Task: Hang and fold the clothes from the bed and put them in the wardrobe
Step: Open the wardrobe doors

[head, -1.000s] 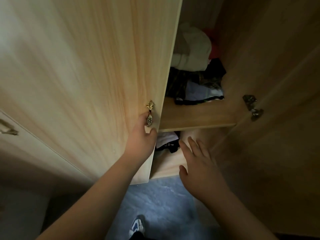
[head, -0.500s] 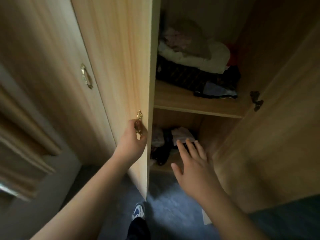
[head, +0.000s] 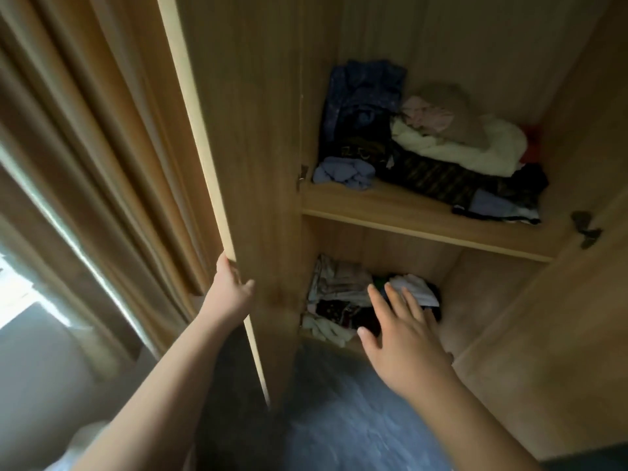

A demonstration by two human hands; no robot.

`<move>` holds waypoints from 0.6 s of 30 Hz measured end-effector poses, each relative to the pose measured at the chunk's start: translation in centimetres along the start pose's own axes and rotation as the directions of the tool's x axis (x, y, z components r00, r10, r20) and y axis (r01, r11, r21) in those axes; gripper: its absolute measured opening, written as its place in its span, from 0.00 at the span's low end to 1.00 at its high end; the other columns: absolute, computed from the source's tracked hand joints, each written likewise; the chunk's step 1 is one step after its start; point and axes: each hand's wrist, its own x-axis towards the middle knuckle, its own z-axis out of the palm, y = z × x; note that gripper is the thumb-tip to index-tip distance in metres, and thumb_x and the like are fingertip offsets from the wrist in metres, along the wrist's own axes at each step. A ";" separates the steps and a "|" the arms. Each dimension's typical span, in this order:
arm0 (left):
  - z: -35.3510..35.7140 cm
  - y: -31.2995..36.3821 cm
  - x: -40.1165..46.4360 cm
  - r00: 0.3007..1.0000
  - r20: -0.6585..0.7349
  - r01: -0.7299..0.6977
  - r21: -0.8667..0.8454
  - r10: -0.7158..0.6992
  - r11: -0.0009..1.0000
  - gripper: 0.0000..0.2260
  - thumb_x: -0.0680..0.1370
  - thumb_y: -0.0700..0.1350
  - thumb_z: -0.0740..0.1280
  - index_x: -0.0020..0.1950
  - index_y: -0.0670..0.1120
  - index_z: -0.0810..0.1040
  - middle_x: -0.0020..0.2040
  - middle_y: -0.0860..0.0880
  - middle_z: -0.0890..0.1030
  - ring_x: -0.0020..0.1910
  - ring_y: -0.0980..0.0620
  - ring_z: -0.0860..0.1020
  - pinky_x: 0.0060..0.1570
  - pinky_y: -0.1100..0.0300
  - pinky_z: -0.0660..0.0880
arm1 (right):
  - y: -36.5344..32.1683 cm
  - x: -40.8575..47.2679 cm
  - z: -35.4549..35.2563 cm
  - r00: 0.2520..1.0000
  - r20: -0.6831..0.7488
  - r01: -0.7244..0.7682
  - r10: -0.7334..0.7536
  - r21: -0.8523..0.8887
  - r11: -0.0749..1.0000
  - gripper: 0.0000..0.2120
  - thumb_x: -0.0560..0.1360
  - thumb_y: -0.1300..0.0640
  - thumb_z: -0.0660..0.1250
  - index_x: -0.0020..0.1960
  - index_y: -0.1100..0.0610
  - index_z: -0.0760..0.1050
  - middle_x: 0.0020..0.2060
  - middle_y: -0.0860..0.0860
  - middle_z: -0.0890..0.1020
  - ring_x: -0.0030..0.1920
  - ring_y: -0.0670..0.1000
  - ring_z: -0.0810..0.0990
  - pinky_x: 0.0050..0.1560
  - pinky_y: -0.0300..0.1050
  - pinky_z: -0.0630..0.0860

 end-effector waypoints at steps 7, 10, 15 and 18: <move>-4.8 -2.7 -2.4 0.995 0.059 -0.094 0.190 0.084 0.977 0.32 0.77 0.47 0.64 0.79 0.55 0.57 0.70 0.56 0.73 0.67 0.50 0.76 0.60 0.56 0.73 | -5.2 0.8 1.6 1.000 -0.020 -0.008 0.008 -0.017 1.000 0.33 0.82 0.37 0.50 0.82 0.44 0.41 0.82 0.47 0.48 0.81 0.53 0.43 0.79 0.59 0.52; -4.4 -2.8 -4.9 0.934 0.199 -0.348 0.336 0.295 0.875 0.24 0.76 0.48 0.61 0.72 0.55 0.65 0.62 0.54 0.78 0.64 0.49 0.76 0.57 0.53 0.75 | -5.8 0.3 2.0 0.998 -0.026 -0.057 0.056 -0.001 0.998 0.33 0.82 0.36 0.49 0.82 0.43 0.41 0.82 0.46 0.48 0.81 0.53 0.44 0.79 0.59 0.52; 0.6 -3.4 -7.4 0.813 0.432 -0.565 0.422 0.391 0.709 0.29 0.79 0.57 0.52 0.79 0.50 0.57 0.78 0.50 0.65 0.78 0.49 0.61 0.76 0.51 0.60 | -4.4 -2.8 3.0 0.975 -0.043 -0.219 0.220 0.021 0.976 0.33 0.81 0.36 0.49 0.82 0.44 0.43 0.82 0.47 0.51 0.81 0.53 0.46 0.78 0.60 0.53; 4.3 -2.5 -8.7 0.731 0.541 -0.657 0.394 0.415 0.643 0.30 0.81 0.58 0.54 0.81 0.50 0.54 0.81 0.48 0.59 0.80 0.46 0.54 0.79 0.49 0.53 | -2.2 -6.5 3.7 0.933 -0.049 -0.355 0.355 0.017 0.935 0.33 0.80 0.35 0.46 0.82 0.45 0.46 0.81 0.48 0.53 0.81 0.54 0.48 0.78 0.61 0.52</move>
